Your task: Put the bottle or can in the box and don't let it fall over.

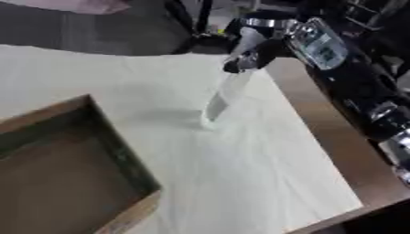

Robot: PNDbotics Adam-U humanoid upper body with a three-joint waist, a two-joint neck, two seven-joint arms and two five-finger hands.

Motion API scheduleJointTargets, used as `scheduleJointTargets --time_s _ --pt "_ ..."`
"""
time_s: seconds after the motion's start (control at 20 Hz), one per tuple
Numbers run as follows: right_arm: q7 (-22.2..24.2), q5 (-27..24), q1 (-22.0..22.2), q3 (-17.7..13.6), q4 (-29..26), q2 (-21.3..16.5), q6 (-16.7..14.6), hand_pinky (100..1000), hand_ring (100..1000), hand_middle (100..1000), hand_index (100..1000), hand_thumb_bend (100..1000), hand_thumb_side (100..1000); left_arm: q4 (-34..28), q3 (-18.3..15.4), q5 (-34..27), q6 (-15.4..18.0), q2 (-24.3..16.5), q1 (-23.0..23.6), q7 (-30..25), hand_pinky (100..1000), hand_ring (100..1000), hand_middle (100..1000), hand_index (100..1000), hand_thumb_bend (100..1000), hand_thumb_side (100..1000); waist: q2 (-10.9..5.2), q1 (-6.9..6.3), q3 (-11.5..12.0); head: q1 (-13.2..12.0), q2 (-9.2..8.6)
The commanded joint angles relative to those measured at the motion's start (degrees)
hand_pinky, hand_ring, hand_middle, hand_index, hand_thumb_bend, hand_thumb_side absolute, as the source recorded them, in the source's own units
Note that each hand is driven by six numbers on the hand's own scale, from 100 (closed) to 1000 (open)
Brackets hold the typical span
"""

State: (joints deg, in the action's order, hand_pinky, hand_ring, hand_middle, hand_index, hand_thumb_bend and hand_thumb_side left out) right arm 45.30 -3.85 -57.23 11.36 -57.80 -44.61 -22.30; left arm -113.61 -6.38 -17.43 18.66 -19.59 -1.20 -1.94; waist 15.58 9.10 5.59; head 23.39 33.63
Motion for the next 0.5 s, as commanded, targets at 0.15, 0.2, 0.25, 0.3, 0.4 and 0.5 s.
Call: scheduleJointTargets --time_s 0.15,0.2,0.25,0.3,0.4,0.5 --pt "6.67 0.13 -1.64 -0.5 -0.68 -2.27 -6.52 100 396 392 228 388 279 -0.98 -0.61 -0.46 0.18 -1.27 -0.17 0.28 684 404 893 893 229 806 -2.12 -0.36 -0.21 0.47 0.76" --pt "6.67 0.26 -1.8 -0.52 -0.68 -2.29 -6.52 100 396 391 227 392 286 -0.98 -0.63 -0.57 0.2 -1.36 -0.15 0.3 684 406 893 892 230 804 -2.32 -0.34 -0.25 0.48 0.88" --pt "6.67 0.4 -1.93 -0.55 -0.68 -2.31 -6.54 100 397 392 227 392 286 -0.98 -0.66 -0.69 0.22 -1.44 -0.13 0.33 684 406 892 892 230 804 -2.48 -0.32 -0.29 0.5 0.99" --pt "6.67 0.5 -2.05 -0.61 -0.66 -2.32 -6.55 100 399 392 225 392 286 -0.98 -0.68 -0.8 0.21 -1.51 -0.1 0.36 684 407 892 891 230 803 -2.66 -0.3 -0.32 0.52 1.12" --pt "6.67 0.51 -2.24 -0.74 -0.62 -2.31 -6.52 100 402 394 222 392 284 -0.98 -0.73 -0.96 0.19 -1.62 -0.05 0.39 684 407 891 890 229 802 -2.94 -0.25 -0.31 0.6 1.35" --pt "6.67 0.38 -2.37 -0.78 -0.67 -2.3 -6.56 100 402 393 213 398 285 -0.98 -0.77 -1.09 0.15 -1.68 0.0 0.43 682 406 889 888 229 801 -3.17 -0.2 -0.3 0.68 1.48"
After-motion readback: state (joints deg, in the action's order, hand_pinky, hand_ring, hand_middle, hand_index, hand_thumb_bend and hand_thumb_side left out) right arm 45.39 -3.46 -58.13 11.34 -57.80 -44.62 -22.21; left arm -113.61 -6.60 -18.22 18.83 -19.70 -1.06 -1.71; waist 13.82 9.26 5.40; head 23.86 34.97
